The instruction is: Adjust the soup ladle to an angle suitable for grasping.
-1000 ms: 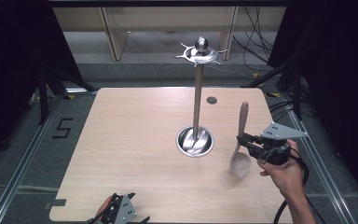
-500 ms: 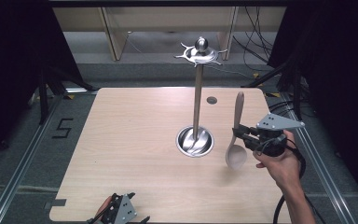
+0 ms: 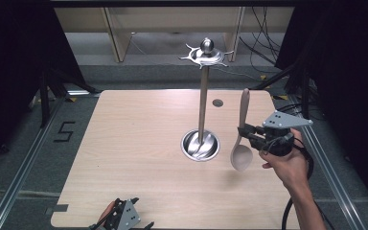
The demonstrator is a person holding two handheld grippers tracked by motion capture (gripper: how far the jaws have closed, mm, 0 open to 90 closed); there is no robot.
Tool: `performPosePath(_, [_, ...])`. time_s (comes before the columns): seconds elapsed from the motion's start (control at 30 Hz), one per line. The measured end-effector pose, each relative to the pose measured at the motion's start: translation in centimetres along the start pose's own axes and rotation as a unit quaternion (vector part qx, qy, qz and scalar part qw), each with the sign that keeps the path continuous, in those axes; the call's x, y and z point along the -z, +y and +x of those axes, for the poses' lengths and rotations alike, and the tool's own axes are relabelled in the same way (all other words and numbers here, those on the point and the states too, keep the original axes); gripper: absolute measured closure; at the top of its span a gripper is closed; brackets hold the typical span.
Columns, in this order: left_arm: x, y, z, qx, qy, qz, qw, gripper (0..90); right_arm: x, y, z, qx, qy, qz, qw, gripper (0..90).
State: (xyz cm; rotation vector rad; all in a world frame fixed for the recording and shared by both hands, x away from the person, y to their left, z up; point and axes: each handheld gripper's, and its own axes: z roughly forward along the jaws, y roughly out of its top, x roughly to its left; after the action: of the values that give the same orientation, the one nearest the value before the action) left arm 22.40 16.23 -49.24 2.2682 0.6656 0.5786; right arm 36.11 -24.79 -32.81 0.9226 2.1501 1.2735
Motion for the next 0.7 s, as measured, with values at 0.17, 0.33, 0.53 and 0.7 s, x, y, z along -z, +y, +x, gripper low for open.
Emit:
performPosePath(0.17, [0.0,0.0,0.0,0.0,0.0,0.001,1.0,15.1,-0.2,0.5,0.1,0.002,-0.002,-0.007,1.0,78.0])
performPosePath(0.33, [0.0,0.0,0.0,0.0,0.0,0.0,1.0,15.2,-0.3,1.2,-0.1,0.013,-0.001,-0.005,0.9999,78.0])
performPosePath(0.53, [0.0,0.0,0.0,0.0,-0.001,0.0,1.0,15.1,-0.6,1.9,-0.1,0.013,-0.001,-0.007,0.9999,78.0])
performPosePath(0.7, [0.0,0.0,0.0,0.0,0.0,-0.001,1.0,15.1,-0.7,2.4,-0.3,0.019,0.001,-0.008,0.9998,78.0])
